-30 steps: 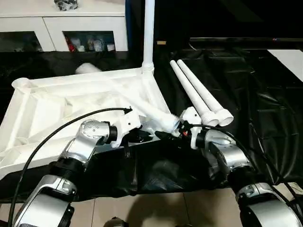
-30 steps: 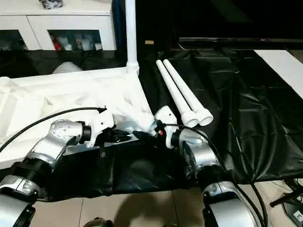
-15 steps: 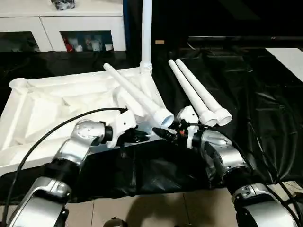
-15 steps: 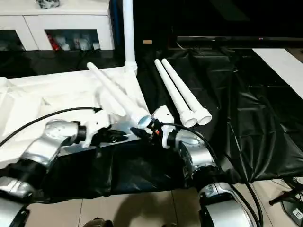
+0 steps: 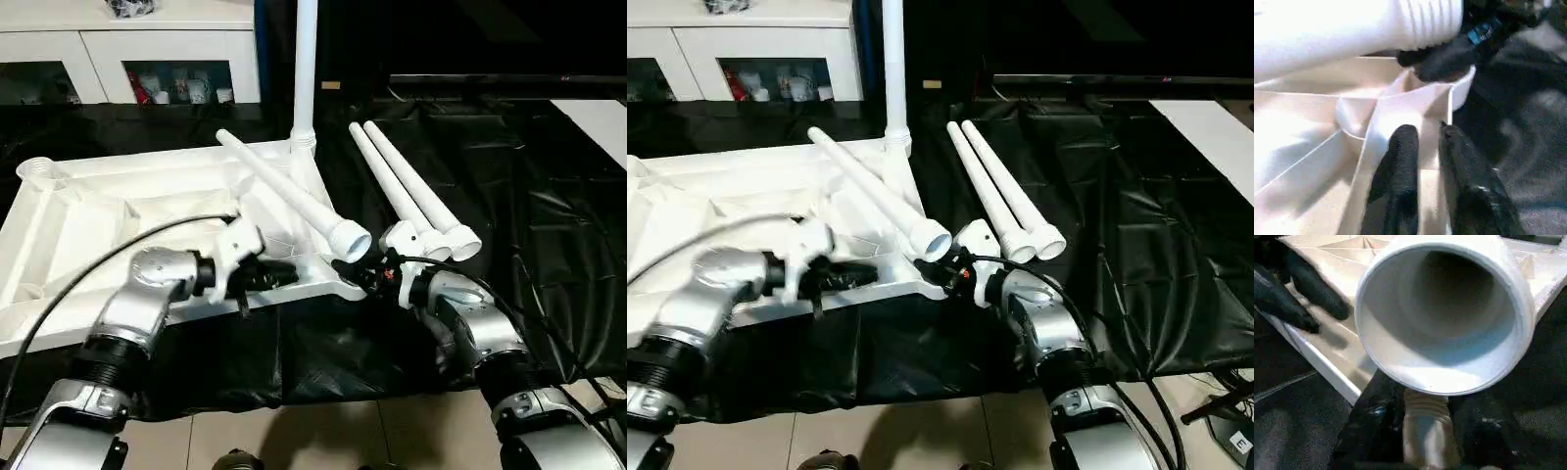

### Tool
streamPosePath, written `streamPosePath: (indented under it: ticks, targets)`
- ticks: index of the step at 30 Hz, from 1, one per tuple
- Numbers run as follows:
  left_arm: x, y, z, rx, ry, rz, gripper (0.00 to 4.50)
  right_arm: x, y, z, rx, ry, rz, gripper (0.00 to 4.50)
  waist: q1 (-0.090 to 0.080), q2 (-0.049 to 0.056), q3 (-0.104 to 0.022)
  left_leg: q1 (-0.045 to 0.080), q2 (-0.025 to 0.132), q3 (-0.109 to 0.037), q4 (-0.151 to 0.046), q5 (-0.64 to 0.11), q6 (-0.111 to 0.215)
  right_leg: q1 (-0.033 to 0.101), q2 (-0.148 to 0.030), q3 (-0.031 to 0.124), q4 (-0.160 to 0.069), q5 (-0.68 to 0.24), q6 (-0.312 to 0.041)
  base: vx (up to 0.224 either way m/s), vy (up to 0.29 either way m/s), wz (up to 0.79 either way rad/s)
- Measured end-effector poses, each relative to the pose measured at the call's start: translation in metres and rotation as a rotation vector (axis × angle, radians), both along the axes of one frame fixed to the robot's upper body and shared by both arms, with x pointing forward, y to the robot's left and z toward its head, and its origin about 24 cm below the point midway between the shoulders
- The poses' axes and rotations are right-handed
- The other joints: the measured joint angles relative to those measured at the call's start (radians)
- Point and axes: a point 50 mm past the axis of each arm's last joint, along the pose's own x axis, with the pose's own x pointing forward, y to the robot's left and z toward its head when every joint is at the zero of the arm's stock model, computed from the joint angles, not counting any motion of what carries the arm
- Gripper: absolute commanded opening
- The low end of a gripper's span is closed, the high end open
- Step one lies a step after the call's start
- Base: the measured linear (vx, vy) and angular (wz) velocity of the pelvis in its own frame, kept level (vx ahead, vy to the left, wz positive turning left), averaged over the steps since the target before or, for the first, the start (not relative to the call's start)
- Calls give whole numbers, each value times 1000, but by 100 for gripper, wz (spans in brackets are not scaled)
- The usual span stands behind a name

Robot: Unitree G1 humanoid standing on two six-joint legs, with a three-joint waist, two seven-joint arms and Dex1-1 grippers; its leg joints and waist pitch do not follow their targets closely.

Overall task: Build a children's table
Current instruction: Insert table leg to table base

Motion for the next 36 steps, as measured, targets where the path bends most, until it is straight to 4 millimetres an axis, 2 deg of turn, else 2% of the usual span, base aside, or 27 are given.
streamPosePath:
  ticks: [2, 3, 5, 8, 9, 12, 13, 15, 18, 25, 30, 33, 36]
  targets:
    - [3, 3, 1, -7, 2, 49, 122, -3, -3, 0, -8, -6, 6, 183, 2, -1, 0, 0, 0, 0, 0, 0, 0, 0, 0, 0, 0, 0, 0, 0, 0, 0]
    - [7, 5, 3, -12, 0, 90, 144, -5, -6, 0, -21, -11, 14, 205, 4, -1, 0, 0, 0, 0, 0, 0, 0, 0, 0, 0, 0, 0, 0, 0, 0, 0]
    - [12, 7, 8, -30, -7, 142, 144, -8, -10, 1, -31, -20, 21, 209, 3, -2, 0, 0, 0, 0, 0, 0, 0, 1, 0, 0, 0, 0, 0, 0, 0, 0]
    - [18, 3, 12, -90, 10, 208, 160, -9, -14, 3, -49, -33, 39, 231, 2, -3, 0, 0, 0, 0, 1, 0, 0, 1, 0, 0, 0, 0, 0, 0, 0, 0]
    - [19, 2, 12, -105, 19, 221, 183, -9, -14, 5, -49, -41, 43, 248, 2, -4, 0, 0, 0, 0, 1, 0, 0, 1, 0, 0, 0, 0, 0, 0, 0, 0]
    - [28, -10, 9, -222, 123, 343, 190, -10, -18, 7, -61, -45, 45, 264, 3, -5, 0, 0, 0, 0, 1, 0, 0, 1, 0, 0, 0, 0, 0, 0, 0, 0]
    - [30, -13, 8, -248, 159, 373, 209, -10, -17, 8, -61, -48, 48, 286, 3, -6, 0, 0, 0, 0, 1, 0, 0, 1, 0, 0, 0, 0, 0, 0, 0, 0]
    - [34, -17, 5, -318, 256, 433, 227, -10, -19, 10, -66, -51, 50, 299, 3, -6, 0, -1, 0, 0, 2, 0, 0, 1, 0, 0, 0, 0, 0, 0, 0, 0]
    - [38, -20, 1, -391, 366, 502, 233, -11, -23, 9, -75, -39, 45, 319, 2, -5, 0, -1, 0, -1, 3, 0, 0, 1, 0, -1, 0, 0, 0, 0, 0, 0]
    - [46, -13, -3, -532, 543, 666, 295, -11, -22, 14, -69, -56, 57, 380, 2, -5, 0, -2, 0, -2, 4, 0, 0, 1, 0, -2, 0, 0, 0, 0, 0, 0]
    - [50, -12, 5, -702, 655, 681, 327, -11, -22, 13, -69, -41, 56, 423, 6, -5, 0, -3, 0, -3, 6, 0, 1, 2, 0, -2, 0, 0, 0, 0, 0, 0]
    - [51, -13, 6, -733, 691, 675, 347, -8, -21, 17, -69, -39, 56, 440, 6, -5, 0, -2, 0, -3, 6, 0, 1, 2, 0, -2, 0, 0, -1, 0, 0, 0]
    - [51, -19, 3, -729, 723, 666, 371, 0, -18, 29, -63, -70, 58, 450, 5, -5, 0, -2, 0, -3, 6, 0, 1, 2, 0, -2, 0, 1, -1, 0, 0, 0]
